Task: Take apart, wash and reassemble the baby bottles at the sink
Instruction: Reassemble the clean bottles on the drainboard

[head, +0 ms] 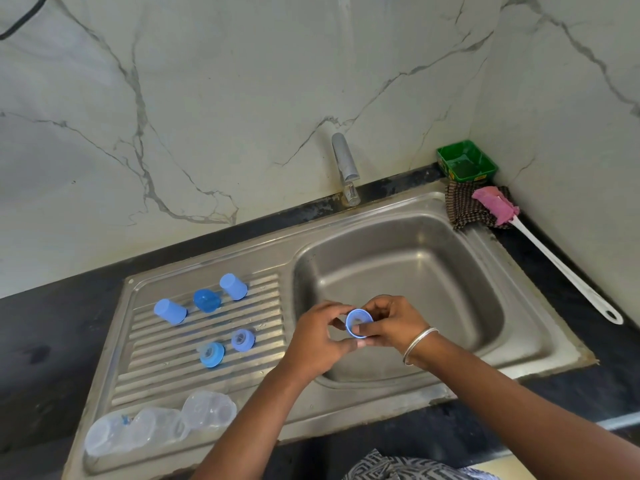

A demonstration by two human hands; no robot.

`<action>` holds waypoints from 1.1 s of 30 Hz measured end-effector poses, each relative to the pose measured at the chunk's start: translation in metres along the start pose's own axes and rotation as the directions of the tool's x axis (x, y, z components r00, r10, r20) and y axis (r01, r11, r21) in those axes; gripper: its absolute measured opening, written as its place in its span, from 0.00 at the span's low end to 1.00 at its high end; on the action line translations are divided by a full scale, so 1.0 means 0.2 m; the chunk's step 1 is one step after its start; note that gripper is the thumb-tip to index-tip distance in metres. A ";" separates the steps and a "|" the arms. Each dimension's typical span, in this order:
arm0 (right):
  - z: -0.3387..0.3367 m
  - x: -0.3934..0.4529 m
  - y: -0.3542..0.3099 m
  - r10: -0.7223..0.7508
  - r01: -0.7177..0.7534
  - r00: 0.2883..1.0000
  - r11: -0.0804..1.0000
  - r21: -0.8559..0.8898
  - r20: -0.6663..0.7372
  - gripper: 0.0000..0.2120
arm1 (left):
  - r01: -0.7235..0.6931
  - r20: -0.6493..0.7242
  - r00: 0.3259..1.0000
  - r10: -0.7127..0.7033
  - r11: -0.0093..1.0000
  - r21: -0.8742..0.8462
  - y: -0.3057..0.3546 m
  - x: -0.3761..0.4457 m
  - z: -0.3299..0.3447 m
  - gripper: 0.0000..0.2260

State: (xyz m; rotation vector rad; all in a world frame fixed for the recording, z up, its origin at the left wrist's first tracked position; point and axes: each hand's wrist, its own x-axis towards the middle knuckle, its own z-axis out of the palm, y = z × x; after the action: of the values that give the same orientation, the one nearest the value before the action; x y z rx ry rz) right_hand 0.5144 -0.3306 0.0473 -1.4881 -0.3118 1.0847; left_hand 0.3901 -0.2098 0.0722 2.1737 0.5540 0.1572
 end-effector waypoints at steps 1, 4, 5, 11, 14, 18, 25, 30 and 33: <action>0.00 0.00 0.00 0.004 -0.005 1.000 1.000 0.026 0.014 0.07 | -0.026 -0.015 1.000 0.026 1.000 0.005 -0.01 0.01 0.00 0.20; 0.00 0.00 -0.01 0.002 -0.003 1.000 0.998 0.067 0.013 0.08 | -0.099 -0.054 0.994 0.099 0.995 0.004 -0.01 0.00 0.01 0.19; 0.00 0.01 -0.01 -0.008 0.008 1.000 0.998 0.061 -0.003 0.08 | -0.115 -0.071 0.991 0.115 0.993 0.005 -0.01 0.00 0.01 0.19; 0.02 0.01 -0.01 -0.055 0.055 0.998 0.998 0.030 -0.028 0.10 | -0.116 -0.146 0.983 0.113 0.993 -0.010 0.00 -0.02 0.01 0.19; 0.02 0.00 -0.02 -0.066 0.066 0.998 0.997 0.038 -0.006 0.09 | -0.115 -0.151 0.982 0.113 0.993 -0.009 -0.01 -0.01 0.00 0.20; 0.03 -0.01 -0.02 -0.089 0.089 0.995 0.996 0.004 -0.046 0.09 | -0.123 -0.127 0.984 0.126 0.992 0.031 -0.03 -0.03 0.02 0.18; 0.08 -0.02 0.04 -0.085 0.081 0.983 0.996 -0.033 -0.162 0.07 | -0.164 -0.106 0.978 0.180 0.976 0.142 -0.05 -0.06 0.04 0.18; 0.08 -0.02 0.03 -0.005 0.011 0.994 0.998 0.058 -0.105 0.03 | -0.140 -0.141 0.978 0.152 0.985 0.097 -0.08 -0.08 0.04 0.19; 0.08 -0.03 0.03 -0.027 0.031 0.994 0.999 0.031 -0.103 0.03 | -0.158 -0.154 0.974 0.166 0.985 0.062 -0.10 -0.10 0.05 0.19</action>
State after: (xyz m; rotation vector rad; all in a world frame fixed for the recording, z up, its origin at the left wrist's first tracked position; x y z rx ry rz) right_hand 0.4965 -0.3264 0.0470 -1.5002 -0.2419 0.9819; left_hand 0.3693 -0.2148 0.0519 2.2674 0.4727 0.4115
